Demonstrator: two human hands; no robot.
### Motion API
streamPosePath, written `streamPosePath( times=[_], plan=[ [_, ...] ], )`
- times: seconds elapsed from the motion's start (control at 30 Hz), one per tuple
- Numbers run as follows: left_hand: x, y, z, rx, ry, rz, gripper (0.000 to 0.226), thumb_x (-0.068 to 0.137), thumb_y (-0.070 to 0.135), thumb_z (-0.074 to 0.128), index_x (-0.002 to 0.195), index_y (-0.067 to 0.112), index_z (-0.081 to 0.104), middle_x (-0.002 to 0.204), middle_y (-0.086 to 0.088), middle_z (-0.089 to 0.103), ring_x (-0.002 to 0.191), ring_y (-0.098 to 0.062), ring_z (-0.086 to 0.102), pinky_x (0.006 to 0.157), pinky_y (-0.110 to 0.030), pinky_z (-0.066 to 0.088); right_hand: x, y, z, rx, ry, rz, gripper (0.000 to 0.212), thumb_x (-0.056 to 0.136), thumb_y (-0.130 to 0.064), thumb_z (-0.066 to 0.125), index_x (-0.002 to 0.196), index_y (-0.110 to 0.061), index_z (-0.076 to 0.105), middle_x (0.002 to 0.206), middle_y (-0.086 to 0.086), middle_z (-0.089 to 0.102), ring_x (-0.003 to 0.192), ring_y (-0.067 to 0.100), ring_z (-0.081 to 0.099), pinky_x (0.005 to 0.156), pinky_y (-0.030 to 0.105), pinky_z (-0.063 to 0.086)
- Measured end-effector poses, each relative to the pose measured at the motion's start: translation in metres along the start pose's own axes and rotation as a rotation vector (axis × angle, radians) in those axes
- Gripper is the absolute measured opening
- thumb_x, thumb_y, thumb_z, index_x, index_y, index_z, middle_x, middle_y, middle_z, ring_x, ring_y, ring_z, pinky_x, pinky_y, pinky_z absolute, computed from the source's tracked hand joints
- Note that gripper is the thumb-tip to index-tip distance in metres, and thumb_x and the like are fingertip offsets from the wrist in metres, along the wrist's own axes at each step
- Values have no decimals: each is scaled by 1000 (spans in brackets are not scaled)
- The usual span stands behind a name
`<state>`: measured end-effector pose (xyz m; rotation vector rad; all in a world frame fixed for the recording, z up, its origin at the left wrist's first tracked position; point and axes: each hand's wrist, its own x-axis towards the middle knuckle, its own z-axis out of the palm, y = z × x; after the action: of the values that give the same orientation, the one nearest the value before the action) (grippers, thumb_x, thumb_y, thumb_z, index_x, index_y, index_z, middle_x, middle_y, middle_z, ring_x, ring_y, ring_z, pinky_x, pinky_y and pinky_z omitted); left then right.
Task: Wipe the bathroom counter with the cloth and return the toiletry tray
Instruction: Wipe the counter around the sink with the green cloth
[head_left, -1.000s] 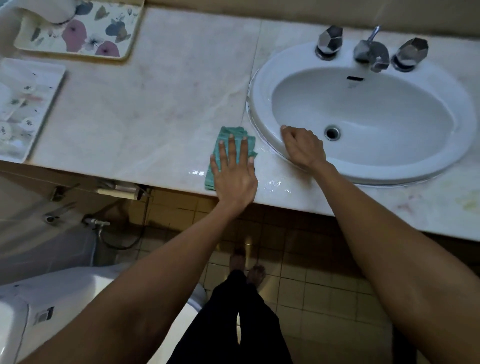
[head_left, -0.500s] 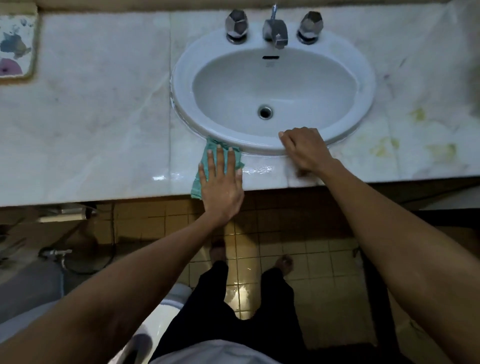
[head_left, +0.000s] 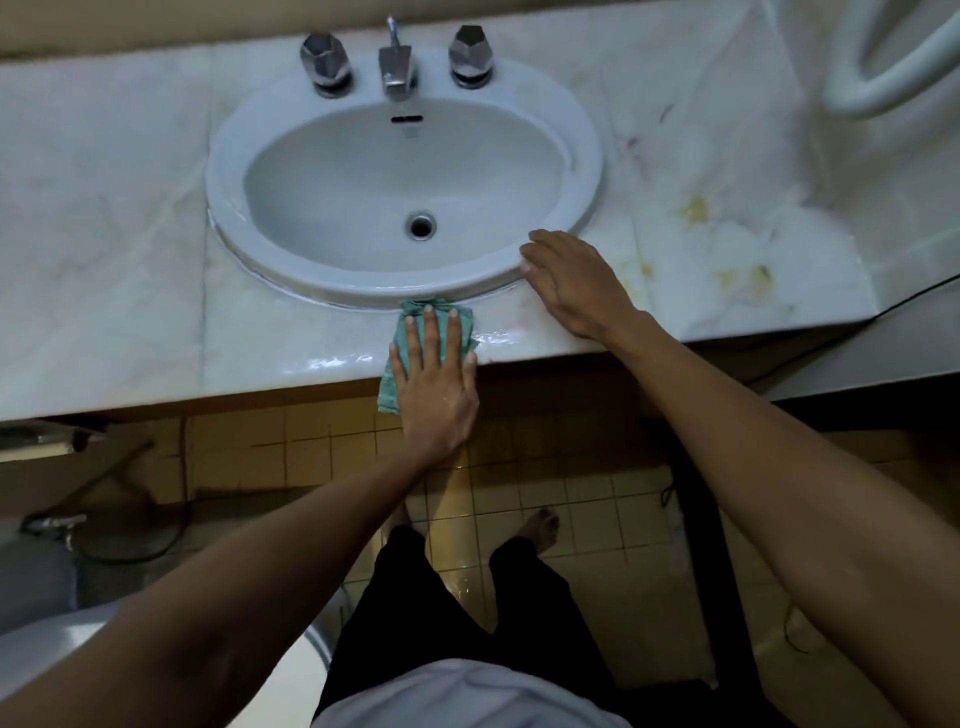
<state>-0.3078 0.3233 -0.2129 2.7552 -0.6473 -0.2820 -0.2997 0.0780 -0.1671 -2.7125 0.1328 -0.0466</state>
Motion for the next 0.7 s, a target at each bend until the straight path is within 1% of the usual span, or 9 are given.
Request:
streamPosePath(
  times=[0.1,0.17,0.27,0.4,0.47,0.6,0.7],
  plan=[
    [8,38,10,2,-26,52,59,107,43,21,161,25,4,169,-5,-4,155,-26,-10,124,-53,-3,-25,35,-23,5,1,82,43,103,-36,39,136,-12,54,145,9,51,136,28,44,112,42,33],
    [15,61,17,-1,-37,82,58,107,41,21,161,24,6,169,-5,-2,155,-27,-8,124,-54,-1,-44,60,-39,2,31,170,43,104,-38,39,137,-14,54,147,7,49,136,27,43,110,42,32],
    [23,85,26,-8,-21,44,58,107,39,21,161,23,6,169,-6,-1,155,-29,-6,124,-55,-2,-73,98,-62,-11,94,288,42,104,-37,39,136,-15,53,146,5,50,132,27,45,106,42,34],
    [41,117,37,-12,-40,89,57,108,39,18,161,23,5,169,-6,-1,155,-30,-6,124,-53,-5,-113,149,-85,-23,167,471,44,104,-36,37,137,-11,51,148,9,47,132,32,44,105,46,35],
    [53,139,42,-13,-51,96,57,108,39,17,161,23,6,169,-6,-1,155,-30,-6,124,-52,-6,-133,170,-92,-23,191,574,46,104,-36,36,139,-8,48,150,13,43,134,36,41,107,49,34],
    [81,188,51,-13,-79,119,57,107,38,17,161,21,8,169,-7,0,155,-30,-5,123,-52,-6,-164,202,-95,-17,158,734,53,105,-37,33,146,-5,38,157,19,29,141,38,30,113,51,29],
    [100,225,58,-8,-127,224,57,107,38,19,161,22,10,169,-8,2,155,-31,-3,122,-51,-7,-176,217,-91,10,106,765,56,105,-37,31,150,-4,31,161,20,19,145,36,23,119,48,23]
  ],
)
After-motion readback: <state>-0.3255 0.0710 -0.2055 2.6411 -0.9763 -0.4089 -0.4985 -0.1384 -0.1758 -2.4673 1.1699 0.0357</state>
